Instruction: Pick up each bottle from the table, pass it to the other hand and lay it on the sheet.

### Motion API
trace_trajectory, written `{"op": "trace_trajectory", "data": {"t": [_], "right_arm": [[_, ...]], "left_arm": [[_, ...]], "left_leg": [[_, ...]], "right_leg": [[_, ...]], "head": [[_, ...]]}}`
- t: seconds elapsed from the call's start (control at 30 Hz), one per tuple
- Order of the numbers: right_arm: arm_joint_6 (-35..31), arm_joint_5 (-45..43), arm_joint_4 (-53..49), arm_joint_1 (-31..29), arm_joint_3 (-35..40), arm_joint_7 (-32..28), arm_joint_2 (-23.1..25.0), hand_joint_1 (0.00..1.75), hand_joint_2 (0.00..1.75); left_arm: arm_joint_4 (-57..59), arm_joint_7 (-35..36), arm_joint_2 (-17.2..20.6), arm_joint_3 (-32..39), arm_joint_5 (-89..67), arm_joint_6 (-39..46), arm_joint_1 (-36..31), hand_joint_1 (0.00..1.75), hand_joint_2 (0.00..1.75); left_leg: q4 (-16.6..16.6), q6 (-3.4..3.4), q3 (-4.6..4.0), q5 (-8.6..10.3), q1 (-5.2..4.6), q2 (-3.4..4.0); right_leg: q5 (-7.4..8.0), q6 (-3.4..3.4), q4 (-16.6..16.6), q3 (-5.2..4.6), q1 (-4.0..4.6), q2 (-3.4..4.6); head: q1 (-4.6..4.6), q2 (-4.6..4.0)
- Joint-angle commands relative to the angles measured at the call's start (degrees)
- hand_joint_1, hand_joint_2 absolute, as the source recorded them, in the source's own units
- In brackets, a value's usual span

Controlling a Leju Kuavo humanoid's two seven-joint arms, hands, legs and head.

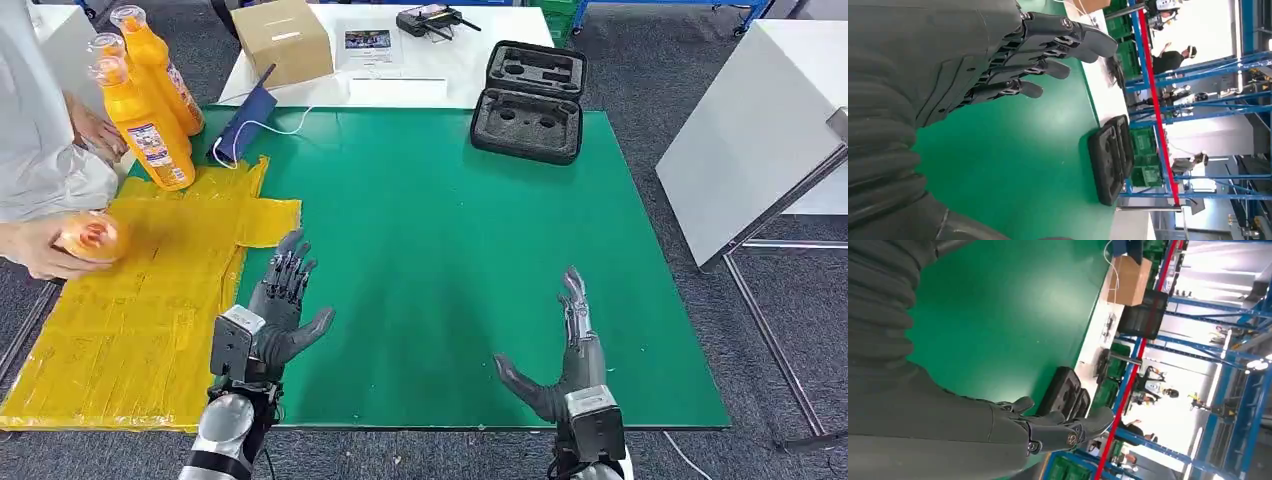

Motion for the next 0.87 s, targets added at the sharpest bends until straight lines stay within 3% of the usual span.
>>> {"op": "trace_trajectory", "data": {"t": [0.03, 0.43, 0.8, 0.83, 0.87], "right_arm": [[-1.34, 1.58, 1.0, -0.56, -2.58, 0.58, 1.18, 0.0, 1.75], [4.53, -2.55, 4.29, -1.28, -7.56, 4.93, 1.79, 0.0, 1.75], [4.5, -1.19, 5.61, -2.54, -6.22, 5.13, 1.33, 0.0, 1.75], [4.42, -1.1, 5.68, -2.59, -6.12, 5.14, 1.35, 0.0, 0.0], [4.37, -1.04, 5.72, -2.63, -6.06, 5.14, 1.34, 0.0, 0.0]], "left_arm": [[0.61, 0.39, 1.13, 0.75, -0.1, -0.16, -1.16, 0.0, 1.75], [-0.63, 1.4, 3.18, 1.05, -3.77, 1.56, 1.65, 0.0, 1.75], [2.11, 0.33, 2.44, 1.51, -4.59, 1.69, 1.61, 0.0, 1.75], [2.22, 0.18, 2.39, 1.7, -4.44, 1.7, 1.64, 0.0, 1.75], [2.29, 0.09, 2.36, 1.78, -4.38, 1.67, 1.64, 0.0, 1.75]], "left_leg": [[-0.02, -0.07, 0.16, -0.06, 0.04, 0.02], [-0.09, -0.09, 0.31, -0.09, 0.03, 0.07], [-0.09, -0.09, 0.34, -0.11, 0.04, 0.1], [-0.08, -0.07, 0.24, -0.07, 0.02, 0.09], [-0.11, -0.12, 0.45, -0.15, 0.05, 0.14]], "right_leg": [[-0.05, -0.06, -0.05, 0.17, 0.03, 0.04], [-0.06, -0.08, -0.13, 0.32, 0.03, 0.1], [-0.07, -0.09, -0.14, 0.35, 0.04, 0.14], [-0.04, -0.07, -0.1, 0.25, 0.02, 0.12], [-0.1, -0.11, -0.15, 0.46, 0.05, 0.19]], "head": [[0.0, 0.0], [0.0, 0.0], [0.0, 0.0], [0.0, 0.0], [0.0, 0.0]]}}
